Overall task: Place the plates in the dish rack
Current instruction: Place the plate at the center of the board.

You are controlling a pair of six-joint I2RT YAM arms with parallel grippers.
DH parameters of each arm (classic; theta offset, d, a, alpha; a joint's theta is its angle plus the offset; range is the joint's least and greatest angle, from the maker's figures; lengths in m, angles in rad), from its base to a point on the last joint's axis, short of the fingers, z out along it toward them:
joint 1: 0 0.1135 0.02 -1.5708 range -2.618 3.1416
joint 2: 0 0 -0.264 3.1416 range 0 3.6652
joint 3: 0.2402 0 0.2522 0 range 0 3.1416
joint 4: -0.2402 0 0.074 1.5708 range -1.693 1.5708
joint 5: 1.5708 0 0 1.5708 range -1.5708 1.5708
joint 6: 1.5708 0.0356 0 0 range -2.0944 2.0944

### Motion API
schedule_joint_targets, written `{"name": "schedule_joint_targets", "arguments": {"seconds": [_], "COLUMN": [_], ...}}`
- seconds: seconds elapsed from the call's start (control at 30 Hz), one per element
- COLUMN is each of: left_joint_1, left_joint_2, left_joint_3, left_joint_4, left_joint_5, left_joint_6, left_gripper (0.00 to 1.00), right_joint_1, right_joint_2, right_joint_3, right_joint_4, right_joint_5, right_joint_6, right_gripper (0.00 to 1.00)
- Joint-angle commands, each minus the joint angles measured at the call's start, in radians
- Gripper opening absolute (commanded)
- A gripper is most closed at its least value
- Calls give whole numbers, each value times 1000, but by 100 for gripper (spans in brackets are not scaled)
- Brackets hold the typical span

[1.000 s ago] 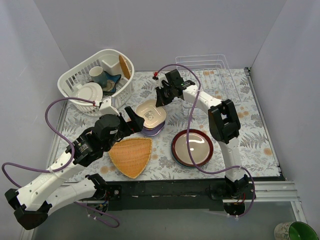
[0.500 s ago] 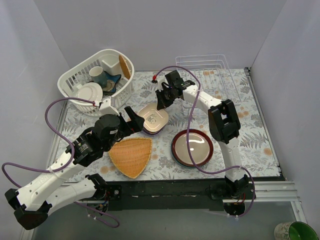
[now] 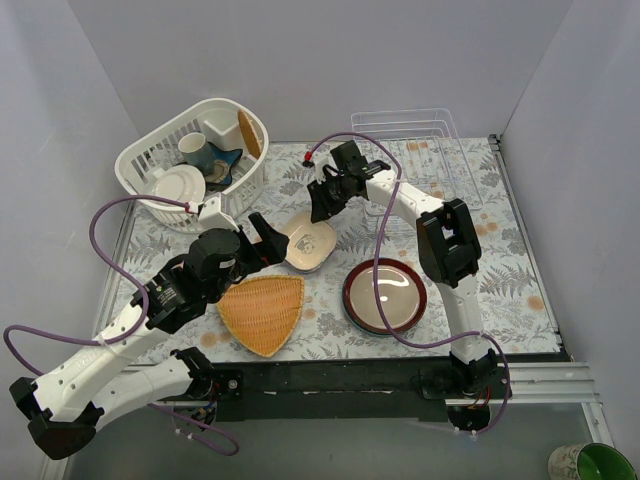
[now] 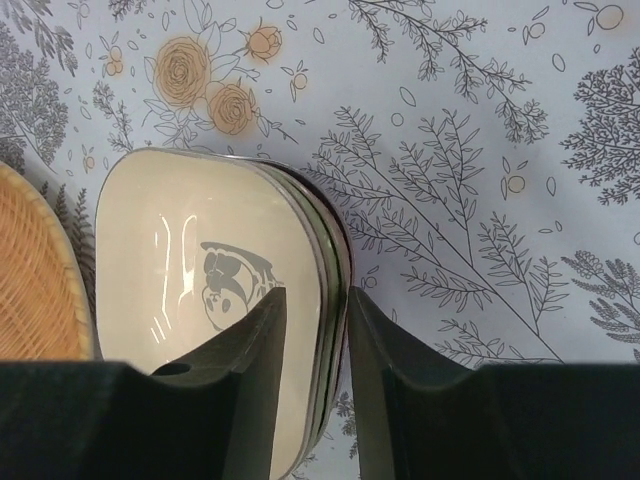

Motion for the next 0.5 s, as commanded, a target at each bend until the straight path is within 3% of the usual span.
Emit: {"name": "schedule_joint_targets", "arguments": {"seconds": [0.0,0.23,0.47], "left_joint_1": [5,3,3], "left_joint_2": [-22,-34,-23], "left_joint_3": [19,8,-3], "left_joint_4": [-12,-12,8], "left_joint_5": [-15,-18,-10], "left_joint_6": [-11,-19,-8], "left_gripper": [98,98,98], "right_joint_1": [0,0,0], "right_joint_2": [-28,-82,-211], "right_joint_3": [45,54,22], "right_joint_4": [29,57,54], "right_joint_5": [-54,-65,34], "right_joint_6": [7,40,67], "right_gripper": [41,46,47]}}
